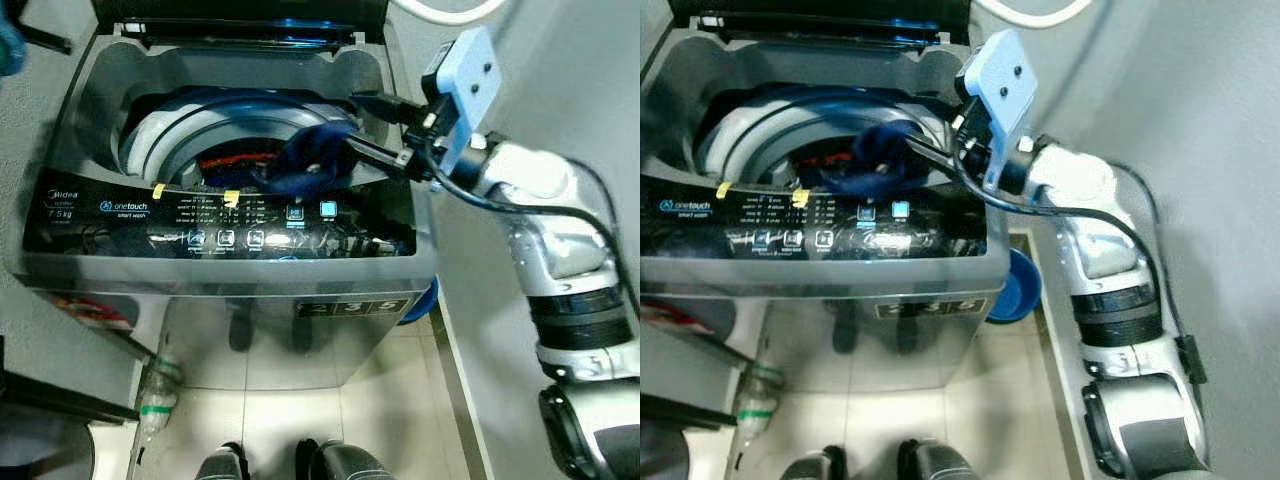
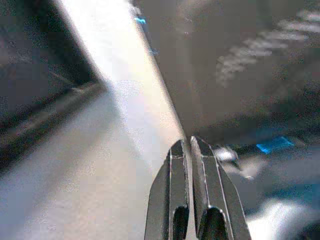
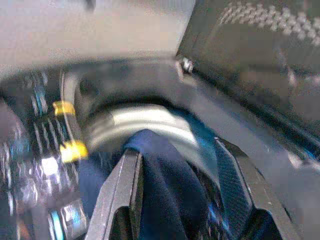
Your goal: Clothes washing
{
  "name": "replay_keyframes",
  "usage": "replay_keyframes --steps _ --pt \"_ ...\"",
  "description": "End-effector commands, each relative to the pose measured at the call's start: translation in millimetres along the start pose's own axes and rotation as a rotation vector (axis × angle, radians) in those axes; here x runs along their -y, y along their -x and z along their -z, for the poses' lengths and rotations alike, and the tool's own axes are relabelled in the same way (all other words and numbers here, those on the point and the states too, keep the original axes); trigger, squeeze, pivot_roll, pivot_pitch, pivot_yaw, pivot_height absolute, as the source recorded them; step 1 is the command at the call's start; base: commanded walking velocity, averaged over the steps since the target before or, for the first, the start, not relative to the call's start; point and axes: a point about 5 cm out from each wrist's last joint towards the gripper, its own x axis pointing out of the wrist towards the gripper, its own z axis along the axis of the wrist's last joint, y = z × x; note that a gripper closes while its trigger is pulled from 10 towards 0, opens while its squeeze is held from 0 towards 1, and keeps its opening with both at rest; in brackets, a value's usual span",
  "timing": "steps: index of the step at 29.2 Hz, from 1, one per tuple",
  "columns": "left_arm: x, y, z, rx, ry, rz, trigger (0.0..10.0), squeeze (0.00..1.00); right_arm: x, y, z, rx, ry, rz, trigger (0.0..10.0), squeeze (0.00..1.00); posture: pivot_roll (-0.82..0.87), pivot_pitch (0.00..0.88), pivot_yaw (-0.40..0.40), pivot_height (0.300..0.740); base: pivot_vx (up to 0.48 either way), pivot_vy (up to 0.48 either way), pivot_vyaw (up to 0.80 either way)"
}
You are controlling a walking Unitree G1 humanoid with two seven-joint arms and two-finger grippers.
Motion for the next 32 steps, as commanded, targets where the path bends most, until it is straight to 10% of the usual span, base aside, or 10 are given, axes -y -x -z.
replay_keyframes --steps 1,9,13,20,32 --pt "25.3 8.2 -3.3 0.043 0.066 0.202 10.0 0.0 10.0 -7.5 -25.1 0.113 0.014 0.064 10.0 0.0 0.03 0.105 0.016 0.74 0.0 0.0 0.0" --pt "107.0 75.1 -17.7 0.145 0.192 0.653 10.0 0.0 23.8 -28.9 -47.2 0.237 -0.034 0.235 10.0 0.0 0.06 0.106 -0.009 0.74 0.0 0.0 0.0" --pt "135.1 99.0 -25.4 0.139 0.261 0.798 10.0 0.0 16.0 -32.5 -68.9 0.361 -0.085 0.099 10.0 0.0 0.07 0.099 -0.012 0.74 0.0 0.0 0.0" --pt "142.0 66.6 -10.2 0.14 0.239 0.822 10.0 0.0 -10.4 1.5 -83.9 0.385 -0.054 -0.25 10.0 0.0 0.04 0.09 0.015 0.74 0.0 0.0 0.0" --pt "107.4 18.4 -4.3 0.125 0.126 0.498 10.0 0.0 -20.3 -1.0 -43.8 0.23 -0.076 -0.195 10.0 0.0 0.05 0.095 0.015 0.74 0.0 0.0 0.0"
